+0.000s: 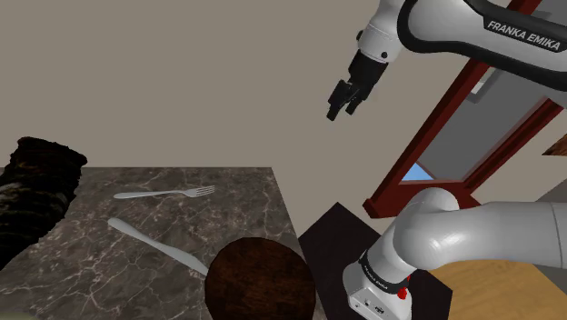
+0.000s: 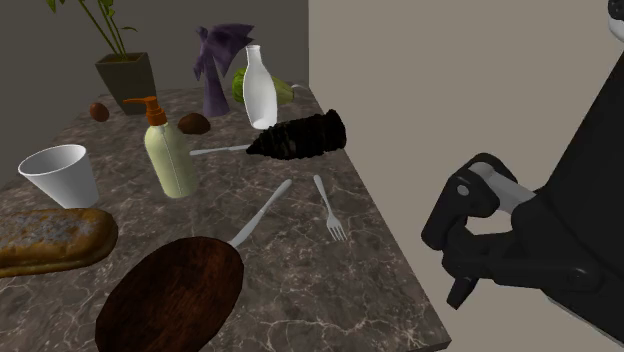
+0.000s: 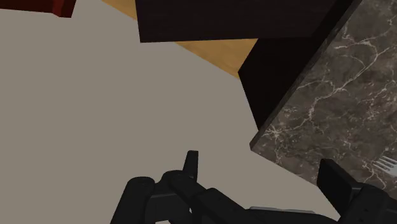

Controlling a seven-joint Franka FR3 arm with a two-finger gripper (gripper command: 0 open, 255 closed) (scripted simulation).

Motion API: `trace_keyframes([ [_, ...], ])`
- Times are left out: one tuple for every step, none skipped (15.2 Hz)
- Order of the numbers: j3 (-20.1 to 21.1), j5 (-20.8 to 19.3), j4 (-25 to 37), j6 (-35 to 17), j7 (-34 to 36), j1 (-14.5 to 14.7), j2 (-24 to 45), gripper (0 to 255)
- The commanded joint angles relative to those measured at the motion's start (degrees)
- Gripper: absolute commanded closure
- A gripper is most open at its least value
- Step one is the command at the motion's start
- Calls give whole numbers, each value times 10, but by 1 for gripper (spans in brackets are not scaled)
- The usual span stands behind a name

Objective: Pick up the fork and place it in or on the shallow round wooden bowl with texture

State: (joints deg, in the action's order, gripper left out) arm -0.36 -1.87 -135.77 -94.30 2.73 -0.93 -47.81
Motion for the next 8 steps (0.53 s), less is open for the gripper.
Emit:
trace_keyframes([
  [0,0,0,0,0,0,0,0],
  [4,2,1,-13,-5,7,17,0],
  [8,5,3,-26,-9,13,34,0],
  [12,7,5,-39,-14,20,51,0],
  [16,9,7,-51,-18,26,68,0],
  [20,11,10,-63,-23,32,86,0],
  [24,13,14,-75,-28,38,103,0],
  [28,15,18,-86,-32,44,121,0],
])
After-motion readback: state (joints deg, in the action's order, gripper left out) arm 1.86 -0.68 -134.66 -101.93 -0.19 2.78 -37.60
